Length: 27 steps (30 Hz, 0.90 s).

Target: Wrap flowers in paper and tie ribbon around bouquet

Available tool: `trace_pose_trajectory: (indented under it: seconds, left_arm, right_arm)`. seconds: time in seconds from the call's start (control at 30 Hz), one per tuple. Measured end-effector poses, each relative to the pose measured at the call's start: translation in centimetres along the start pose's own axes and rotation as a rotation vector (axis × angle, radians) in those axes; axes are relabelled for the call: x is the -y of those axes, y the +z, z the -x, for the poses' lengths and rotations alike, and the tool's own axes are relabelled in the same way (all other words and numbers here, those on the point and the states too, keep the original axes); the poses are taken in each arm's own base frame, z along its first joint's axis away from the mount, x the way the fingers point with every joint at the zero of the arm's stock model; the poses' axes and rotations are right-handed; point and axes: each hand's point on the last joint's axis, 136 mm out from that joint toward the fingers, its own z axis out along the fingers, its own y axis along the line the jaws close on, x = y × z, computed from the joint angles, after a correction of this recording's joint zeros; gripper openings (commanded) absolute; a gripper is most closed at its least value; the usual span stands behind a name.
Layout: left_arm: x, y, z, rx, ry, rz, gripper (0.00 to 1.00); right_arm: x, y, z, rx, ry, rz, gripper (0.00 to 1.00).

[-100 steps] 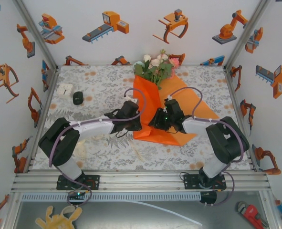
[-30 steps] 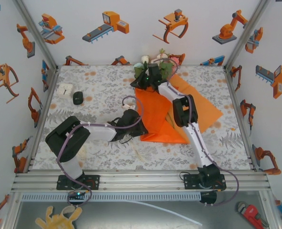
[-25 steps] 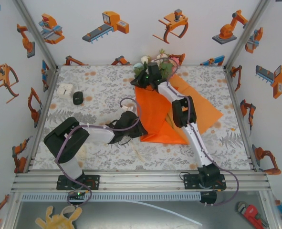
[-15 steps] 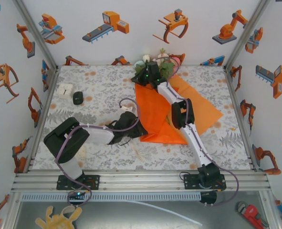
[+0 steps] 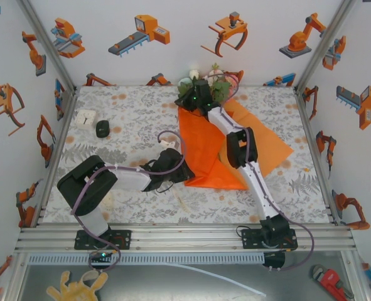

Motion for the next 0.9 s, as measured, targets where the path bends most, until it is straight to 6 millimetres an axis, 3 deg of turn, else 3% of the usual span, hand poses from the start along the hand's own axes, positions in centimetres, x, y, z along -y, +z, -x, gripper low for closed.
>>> trace_pose_trajectory:
  seconds: [0.07,0.3,0.37,0.43,0.53,0.6,0.8,0.9]
  left_arm:
    - [0.0,0.0,0.0,-0.001,0.0,0.003,0.28]
    - [0.0,0.0,-0.1,0.002,0.005,0.011,0.29]
    - [0.1,0.0,-0.1,0.006,0.008,0.011,0.3]
    - [0.3,0.0,-0.1,0.012,0.013,0.013,0.3]
    - [1.0,0.1,-0.8,-0.008,0.03,0.002,0.31]
    - [1.7,0.1,-1.6,-0.032,0.048,-0.009,0.34]
    - [3.0,0.0,-2.7,-0.059,0.098,-0.011,0.41]
    - [3.4,-0.3,-3.2,-0.07,0.137,0.009,0.43]
  right_arm:
    - [-2.0,-1.6,0.0,-0.018,-0.003,0.032,0.22]
    - [-15.0,-10.7,1.1,-0.025,-0.071,0.296,0.21]
    - [-16.7,-13.6,0.5,-0.03,-0.117,0.317,0.22]
    - [-16.8,-16.8,-1.0,-0.042,-0.175,0.293,0.22]
    - [-14.4,-20.1,-4.1,-0.088,-0.228,0.229,0.22]
    - [-11.5,-21.1,-6.7,-0.135,-0.24,0.173,0.22]
    - [0.6,-21.1,-14.5,-0.311,-0.184,-0.073,0.23]
    - [4.6,-20.7,-16.3,-0.356,-0.155,-0.158,0.23]
